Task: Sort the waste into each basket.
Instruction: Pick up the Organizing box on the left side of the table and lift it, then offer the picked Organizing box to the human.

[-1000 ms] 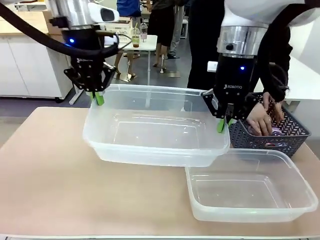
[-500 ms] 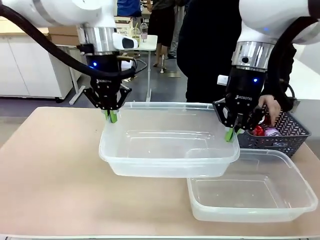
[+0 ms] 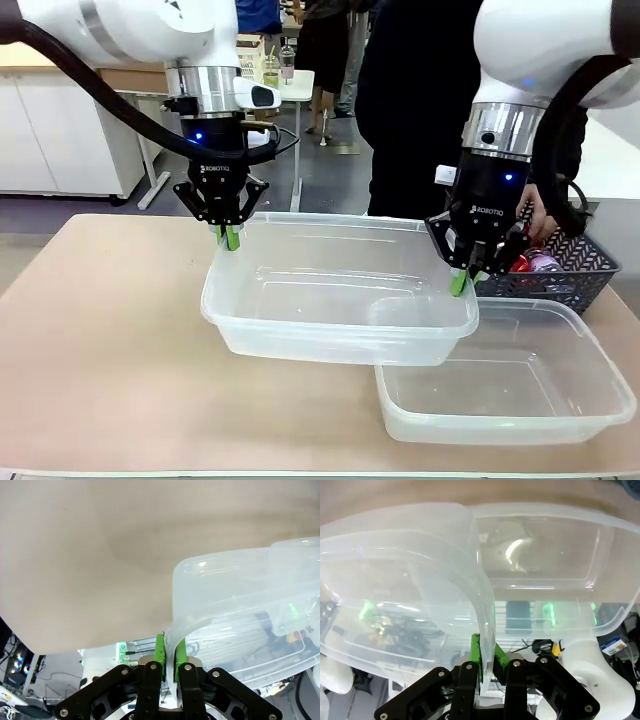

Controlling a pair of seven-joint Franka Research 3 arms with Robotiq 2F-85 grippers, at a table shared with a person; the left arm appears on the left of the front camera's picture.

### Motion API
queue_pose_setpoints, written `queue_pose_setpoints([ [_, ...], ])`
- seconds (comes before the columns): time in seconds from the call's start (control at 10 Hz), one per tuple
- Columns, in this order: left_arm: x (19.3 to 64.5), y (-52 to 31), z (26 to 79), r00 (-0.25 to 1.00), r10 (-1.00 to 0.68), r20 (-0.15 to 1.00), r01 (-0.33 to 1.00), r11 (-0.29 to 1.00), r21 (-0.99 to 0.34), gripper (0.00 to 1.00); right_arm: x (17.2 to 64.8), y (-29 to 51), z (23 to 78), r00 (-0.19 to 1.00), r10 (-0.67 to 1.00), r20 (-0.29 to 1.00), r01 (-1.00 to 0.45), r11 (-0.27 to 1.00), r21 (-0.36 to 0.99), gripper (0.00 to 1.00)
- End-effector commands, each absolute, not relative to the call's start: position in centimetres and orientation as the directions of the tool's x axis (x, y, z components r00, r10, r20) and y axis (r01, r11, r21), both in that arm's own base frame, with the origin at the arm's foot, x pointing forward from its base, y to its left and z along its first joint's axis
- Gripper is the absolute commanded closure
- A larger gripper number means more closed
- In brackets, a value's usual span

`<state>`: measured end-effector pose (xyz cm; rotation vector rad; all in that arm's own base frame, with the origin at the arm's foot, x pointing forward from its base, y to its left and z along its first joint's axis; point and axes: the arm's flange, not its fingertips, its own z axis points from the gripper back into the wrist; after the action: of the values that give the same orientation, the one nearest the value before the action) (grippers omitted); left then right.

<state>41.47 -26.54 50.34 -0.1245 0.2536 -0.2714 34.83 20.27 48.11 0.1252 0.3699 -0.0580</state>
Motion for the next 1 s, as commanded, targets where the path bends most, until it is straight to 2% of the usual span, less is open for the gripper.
queue_pose_setpoints([
  [0.0,41.05,-26.26,50.55,0.933,-0.284,-0.223,0.255,0.955,-0.150,0.90,34.83,20.10,48.70,0.932,-0.031,-0.361,0.078,0.990,0.116,0.93],
  [0.9,41.05,-26.26,50.55,0.933,-0.284,-0.223,0.255,0.955,-0.150,0.90,34.83,20.10,48.70,0.932,-0.031,-0.361,0.078,0.990,0.116,0.93],
])
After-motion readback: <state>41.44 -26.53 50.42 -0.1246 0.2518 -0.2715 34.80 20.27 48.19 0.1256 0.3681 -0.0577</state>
